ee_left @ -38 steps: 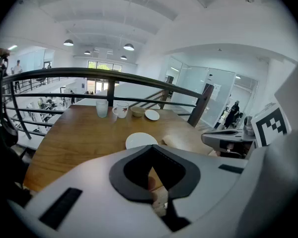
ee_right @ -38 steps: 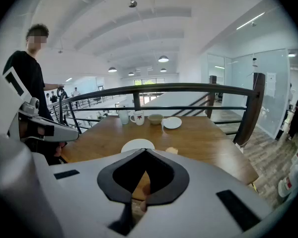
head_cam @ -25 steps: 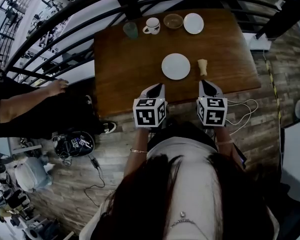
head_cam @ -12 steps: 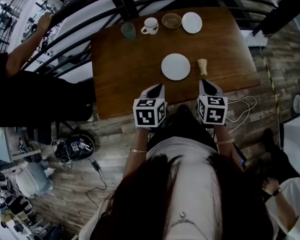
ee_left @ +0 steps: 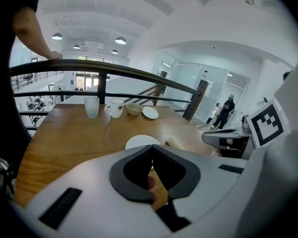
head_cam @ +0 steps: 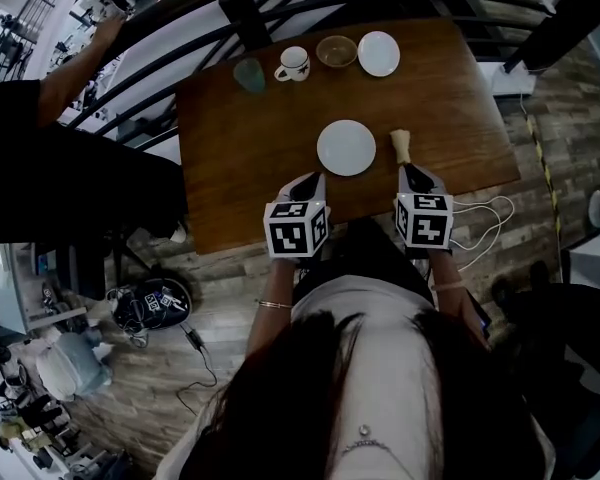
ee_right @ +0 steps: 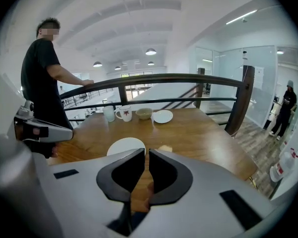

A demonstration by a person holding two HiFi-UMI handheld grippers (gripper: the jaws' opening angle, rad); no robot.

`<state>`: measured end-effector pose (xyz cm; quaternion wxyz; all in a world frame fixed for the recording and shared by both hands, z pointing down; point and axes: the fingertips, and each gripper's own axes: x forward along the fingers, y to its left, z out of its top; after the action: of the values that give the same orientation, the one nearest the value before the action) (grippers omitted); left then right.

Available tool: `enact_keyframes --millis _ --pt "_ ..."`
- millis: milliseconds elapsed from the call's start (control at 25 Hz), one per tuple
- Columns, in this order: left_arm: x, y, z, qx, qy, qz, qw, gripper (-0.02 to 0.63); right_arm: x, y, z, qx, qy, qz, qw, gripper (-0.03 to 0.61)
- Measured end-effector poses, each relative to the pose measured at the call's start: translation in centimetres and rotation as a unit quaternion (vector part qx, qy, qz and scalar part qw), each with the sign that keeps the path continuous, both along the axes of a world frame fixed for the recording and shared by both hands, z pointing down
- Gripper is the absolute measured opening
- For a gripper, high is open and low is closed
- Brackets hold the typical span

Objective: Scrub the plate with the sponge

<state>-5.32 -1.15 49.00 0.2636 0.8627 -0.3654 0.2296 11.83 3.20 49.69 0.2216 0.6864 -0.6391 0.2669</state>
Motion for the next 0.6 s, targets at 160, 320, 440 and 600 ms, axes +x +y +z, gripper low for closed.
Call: enact_keyframes --millis 160,320,440,600 --pt "0.9 -1.2 0.4 -0.002 -0.005 -0.005 1.0000 0.011 1.1 -1.1 0.6 -0.006 -0.003 -0.005 1.000 0.040" --pt "1.7 -2.3 1.3 -0.011 -0.008 -0.012 0.9998 0.011 2.2 -2.1 1.7 -0.020 -0.006 -0.011 1.000 0.040" --pt "2.1 -2.8 2.1 -0.019 -0.013 -0.017 0.9996 0.011 3.0 -2.7 2.3 -0.029 -0.008 -0.014 0.999 0.040" --pt "2.5 -3.5 3.0 -0.027 -0.018 -0.022 0.9993 0.012 3.7 -3.4 3.3 -0.044 -0.010 -0.019 0.999 0.041"
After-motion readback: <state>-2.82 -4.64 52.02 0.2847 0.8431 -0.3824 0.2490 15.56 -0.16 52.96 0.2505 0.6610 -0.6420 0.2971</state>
